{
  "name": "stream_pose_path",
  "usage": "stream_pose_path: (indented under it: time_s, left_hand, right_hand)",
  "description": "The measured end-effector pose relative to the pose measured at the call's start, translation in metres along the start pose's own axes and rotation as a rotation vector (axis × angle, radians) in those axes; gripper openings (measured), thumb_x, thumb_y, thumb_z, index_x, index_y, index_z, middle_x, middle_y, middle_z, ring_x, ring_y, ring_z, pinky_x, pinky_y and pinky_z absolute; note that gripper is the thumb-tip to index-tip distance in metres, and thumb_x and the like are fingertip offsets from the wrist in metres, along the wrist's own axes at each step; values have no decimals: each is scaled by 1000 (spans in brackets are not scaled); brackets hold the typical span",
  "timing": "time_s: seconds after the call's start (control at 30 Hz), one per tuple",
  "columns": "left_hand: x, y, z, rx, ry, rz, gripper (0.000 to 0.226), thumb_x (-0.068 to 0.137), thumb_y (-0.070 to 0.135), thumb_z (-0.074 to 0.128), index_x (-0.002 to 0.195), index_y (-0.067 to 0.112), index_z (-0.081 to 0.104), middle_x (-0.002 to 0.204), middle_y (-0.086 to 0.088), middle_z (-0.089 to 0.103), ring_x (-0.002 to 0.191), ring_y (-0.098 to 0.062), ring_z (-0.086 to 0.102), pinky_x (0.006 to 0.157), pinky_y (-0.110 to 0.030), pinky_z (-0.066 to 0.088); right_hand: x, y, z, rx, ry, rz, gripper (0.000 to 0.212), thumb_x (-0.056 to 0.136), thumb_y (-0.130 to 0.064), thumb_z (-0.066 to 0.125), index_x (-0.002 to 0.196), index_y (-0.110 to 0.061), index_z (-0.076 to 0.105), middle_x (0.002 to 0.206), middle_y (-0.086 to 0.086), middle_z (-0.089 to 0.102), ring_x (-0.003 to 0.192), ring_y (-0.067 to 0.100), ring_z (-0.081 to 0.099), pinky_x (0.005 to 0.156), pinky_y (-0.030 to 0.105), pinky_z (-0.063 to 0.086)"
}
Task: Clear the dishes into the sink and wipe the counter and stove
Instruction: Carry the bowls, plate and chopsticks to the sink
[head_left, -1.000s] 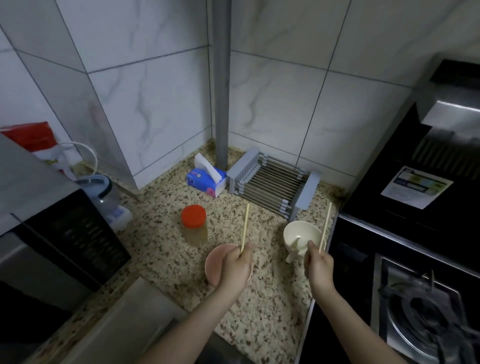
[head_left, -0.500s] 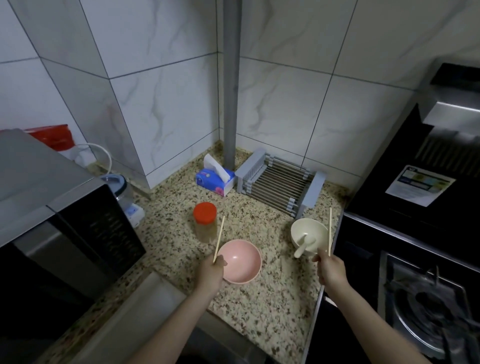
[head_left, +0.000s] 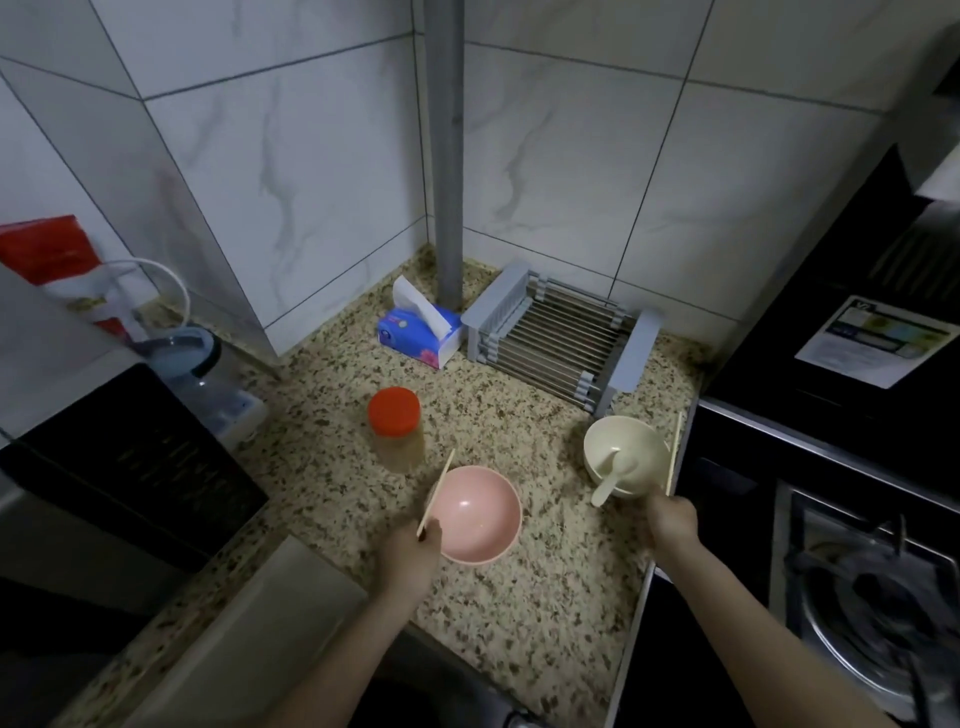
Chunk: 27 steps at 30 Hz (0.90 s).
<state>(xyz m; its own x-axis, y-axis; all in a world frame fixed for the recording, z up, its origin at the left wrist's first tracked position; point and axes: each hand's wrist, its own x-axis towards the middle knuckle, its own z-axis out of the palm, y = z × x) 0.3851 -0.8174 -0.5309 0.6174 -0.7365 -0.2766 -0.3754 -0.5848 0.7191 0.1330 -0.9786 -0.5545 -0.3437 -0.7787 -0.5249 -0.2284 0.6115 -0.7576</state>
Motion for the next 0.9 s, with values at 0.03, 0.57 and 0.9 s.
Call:
stream_pose_path:
  time_s: [0.03, 0.57, 0.9]
  left_hand:
    - [1, 3, 0, 22, -6, -3, 30, 95, 23, 47, 88, -1, 64, 76, -8, 58, 74, -25, 56, 62, -27, 36]
    - [7, 95, 4, 49, -152, 92, 35, 94, 24, 44, 61, 14, 50, 56, 0, 49, 57, -20, 49, 52, -28, 32]
    - [-41, 121, 30, 54, -313, 292, 29, 94, 19, 44, 82, 1, 63, 81, -20, 64, 67, -26, 54, 55, -26, 35]
  right_hand:
    - [0, -2, 0, -3, -7, 6, 27, 93, -28, 50, 100, -2, 52, 87, 18, 54, 79, 32, 55, 61, 35, 41]
    - [-34, -50, -63, -48, -63, -163, 33, 89, -5, 43, 56, -7, 41, 48, 5, 36, 41, 13, 28, 40, 19, 21]
    - [-95, -19, -166, 175, 108, -138, 38, 88, 3, 36, 52, -9, 41, 37, 2, 32, 32, 10, 26, 35, 12, 19]
